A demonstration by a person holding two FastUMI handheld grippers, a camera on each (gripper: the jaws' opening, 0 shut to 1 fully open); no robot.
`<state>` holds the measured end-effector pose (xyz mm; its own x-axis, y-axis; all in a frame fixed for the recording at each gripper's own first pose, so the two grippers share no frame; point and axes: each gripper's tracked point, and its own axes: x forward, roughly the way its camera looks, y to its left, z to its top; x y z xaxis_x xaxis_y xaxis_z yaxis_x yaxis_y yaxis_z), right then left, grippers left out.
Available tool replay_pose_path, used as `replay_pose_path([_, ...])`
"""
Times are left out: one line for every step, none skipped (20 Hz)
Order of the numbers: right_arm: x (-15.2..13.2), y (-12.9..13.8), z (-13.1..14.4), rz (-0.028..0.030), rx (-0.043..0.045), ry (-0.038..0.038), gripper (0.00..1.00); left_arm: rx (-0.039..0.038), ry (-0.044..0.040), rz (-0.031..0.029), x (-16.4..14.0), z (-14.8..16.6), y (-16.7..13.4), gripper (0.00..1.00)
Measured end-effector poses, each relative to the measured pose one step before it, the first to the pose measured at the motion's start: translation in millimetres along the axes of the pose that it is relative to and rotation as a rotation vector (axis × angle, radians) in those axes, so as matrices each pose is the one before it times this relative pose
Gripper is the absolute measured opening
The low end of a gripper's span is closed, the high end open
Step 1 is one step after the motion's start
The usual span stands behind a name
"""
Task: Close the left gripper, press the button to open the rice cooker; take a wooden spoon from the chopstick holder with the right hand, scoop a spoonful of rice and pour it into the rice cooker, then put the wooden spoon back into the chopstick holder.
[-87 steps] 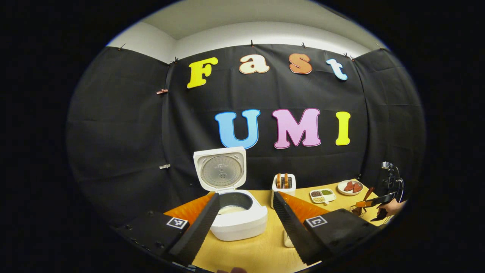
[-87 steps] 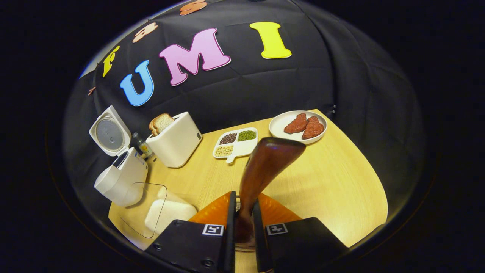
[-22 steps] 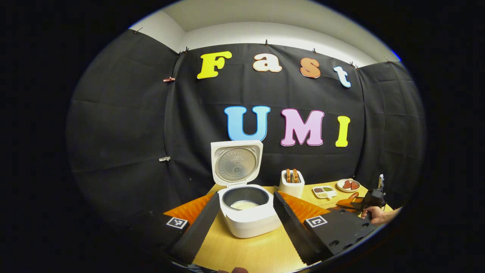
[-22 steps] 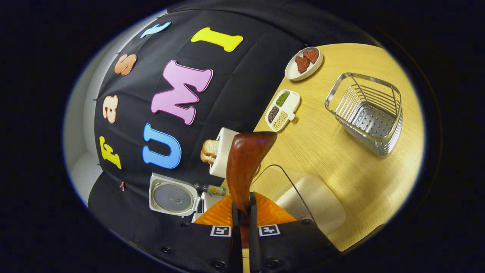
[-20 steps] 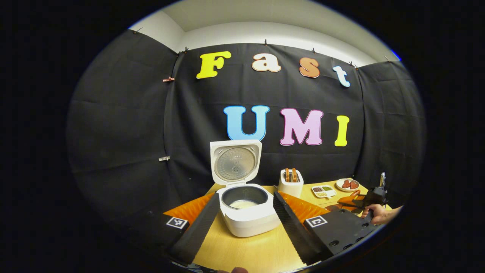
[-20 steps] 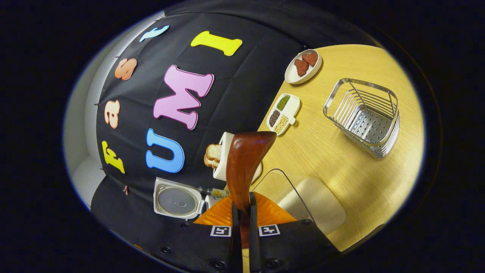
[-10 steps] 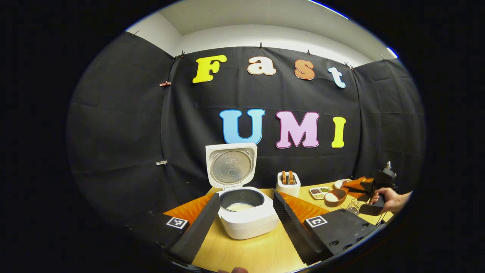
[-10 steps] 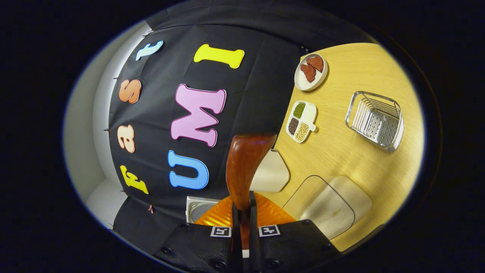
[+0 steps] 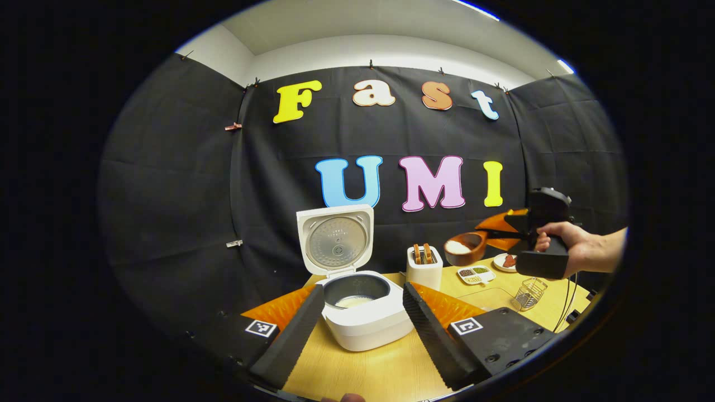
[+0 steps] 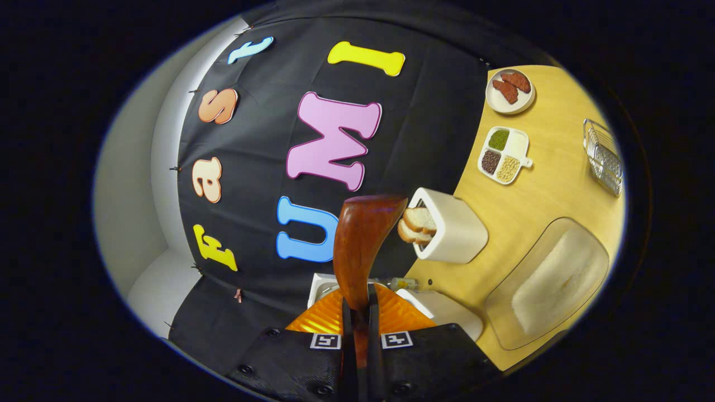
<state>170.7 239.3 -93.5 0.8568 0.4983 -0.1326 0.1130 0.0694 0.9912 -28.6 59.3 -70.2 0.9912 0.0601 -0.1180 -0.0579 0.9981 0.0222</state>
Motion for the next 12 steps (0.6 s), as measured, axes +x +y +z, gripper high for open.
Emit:
replay_pose_path([6.73, 9.71, -10.26, 0.01021, 0.00019, 0.00995, 0.11, -0.01082, 0.00303, -0.001, 0.53, -3.09, 0.94, 0.97])
replay_pose_path([9.72, 7.12, -10.68, 0.00378, -0.00502, 0.01239, 0.11, -0.00975, 0.00305, 0.00132, -0.5, -1.03, 2.39, 0.97])
replay_pose_path([9.26, 5.37, -11.44, -0.00104, -0.00937, 0.01194, 0.11, -0.00627, 0.00296, 0.00214, 1.81, -2.94, 1.19, 0.97])
replay_pose_path([8.33, 5.38, -10.21, -0.00212, -0.00976, 0.00477, 0.11, -0.00234, 0.00378, 0.00375, 0.95, -1.81, 2.49, 0.97])
replay_pose_path([8.96, 4.16, -9.06, -0.00187, -0.00733, 0.00171, 0.12, -0.0009, 0.0034, 0.00489, -0.57, -3.35, 2.11, 0.97])
replay_pose_path([9.37, 4.22, -8.01, -0.00061, -0.00684, -0.00406, 0.12, -0.00052, 0.00248, 0.00686, 0.2, -1.13, 3.39, 0.97])
replay_pose_path([10.73, 3.55, -7.32, -0.00122, -0.01439, -0.0028, 0.12, -0.00286, 0.00077, 0.0069, -2.65, -1.7, 6.75, 0.97])
replay_pose_path([11.47, 0.74, -8.47, -0.00912, -0.02465, 0.0013, 0.11, -0.00371, 0.00477, 0.00619, -2.06, -2.23, 6.74, 0.97])
replay_pose_path([10.43, -1.08, -7.93, -0.0069, -0.02362, 0.00426, 0.11, -0.00443, 0.00476, 0.0068, -3.0, -5.18, 6.83, 0.97])
replay_pose_path([11.59, -0.79, -8.31, -0.00724, -0.02887, 0.00575, 0.11, -0.00619, 0.00429, 0.00425, -0.2, -1.66, 5.04, 0.97])
replay_pose_path([9.12, -1.21, -7.57, -0.00894, -0.03175, 0.00521, 0.11, -0.00562, 0.0038, 0.00164, 1.31, -1.89, 3.29, 0.97])
replay_pose_path([10.34, -1.61, -6.31, -0.01148, -0.03758, 0.00236, 0.11, -0.00358, 0.00497, 0.00256, 1.33, -1.99, 3.82, 0.97])
